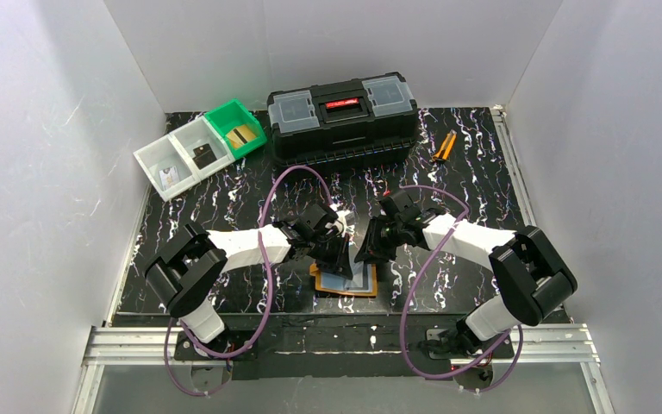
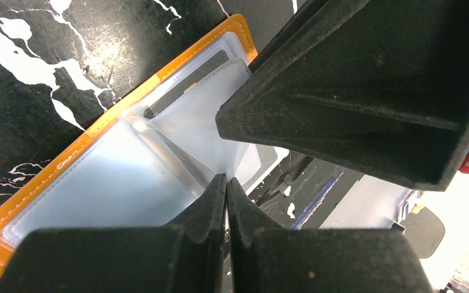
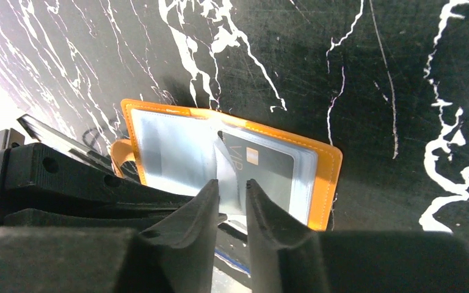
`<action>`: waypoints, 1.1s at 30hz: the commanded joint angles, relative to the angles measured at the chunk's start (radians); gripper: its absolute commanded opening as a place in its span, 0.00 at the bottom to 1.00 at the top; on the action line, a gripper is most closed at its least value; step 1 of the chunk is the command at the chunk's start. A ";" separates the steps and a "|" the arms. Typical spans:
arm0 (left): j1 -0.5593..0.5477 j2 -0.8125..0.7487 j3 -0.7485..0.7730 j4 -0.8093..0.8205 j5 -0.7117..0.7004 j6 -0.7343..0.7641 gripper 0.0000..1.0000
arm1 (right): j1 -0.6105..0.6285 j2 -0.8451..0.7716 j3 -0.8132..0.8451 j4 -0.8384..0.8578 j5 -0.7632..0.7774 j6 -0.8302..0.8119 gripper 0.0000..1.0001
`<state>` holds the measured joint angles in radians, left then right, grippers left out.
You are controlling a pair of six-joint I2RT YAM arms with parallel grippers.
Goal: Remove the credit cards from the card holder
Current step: Remove the credit card from the card holder.
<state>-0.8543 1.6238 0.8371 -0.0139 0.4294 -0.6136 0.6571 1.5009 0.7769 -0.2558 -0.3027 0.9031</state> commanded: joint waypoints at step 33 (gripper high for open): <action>0.034 -0.097 0.093 -0.498 -0.462 0.027 0.02 | 0.062 0.023 0.113 -0.052 -0.036 0.010 0.26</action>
<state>-0.8246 1.5028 0.9428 -0.5095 -0.0353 -0.5785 0.7002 1.5139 0.8482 -0.2924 -0.3176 0.8978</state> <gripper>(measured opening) 0.039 0.237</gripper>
